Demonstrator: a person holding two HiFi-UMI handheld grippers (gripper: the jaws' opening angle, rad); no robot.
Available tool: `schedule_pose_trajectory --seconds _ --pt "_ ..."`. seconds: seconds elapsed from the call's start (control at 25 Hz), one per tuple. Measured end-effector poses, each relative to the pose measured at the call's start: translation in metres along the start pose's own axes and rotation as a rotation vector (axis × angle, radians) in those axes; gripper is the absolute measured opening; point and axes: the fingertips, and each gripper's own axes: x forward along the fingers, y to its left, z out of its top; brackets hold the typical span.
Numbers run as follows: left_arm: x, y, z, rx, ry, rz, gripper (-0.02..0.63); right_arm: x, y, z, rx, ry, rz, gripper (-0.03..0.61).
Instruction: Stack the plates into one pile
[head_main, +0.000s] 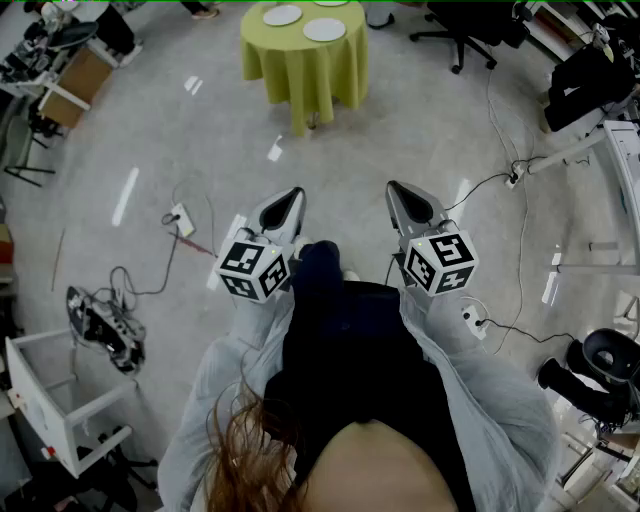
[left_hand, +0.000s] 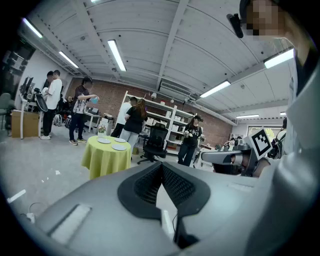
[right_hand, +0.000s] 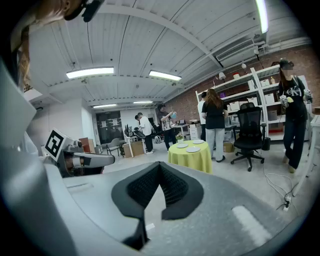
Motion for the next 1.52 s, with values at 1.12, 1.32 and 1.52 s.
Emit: schedule_pose_trajectory --seconds 1.12,1.32,1.52 --pt "0.064 0.041 -0.004 -0.057 0.069 0.032 0.012 0.059 -0.066 -0.008 0.113 0.062 -0.013 0.258" --pt "0.103 0.073 0.018 -0.044 0.073 0.027 0.012 0.105 -0.088 0.014 0.119 0.06 0.002 0.256" --pt "0.141 0.112 0.051 -0.018 0.073 0.017 0.012 0.151 -0.11 0.039 0.127 0.053 -0.012 0.256"
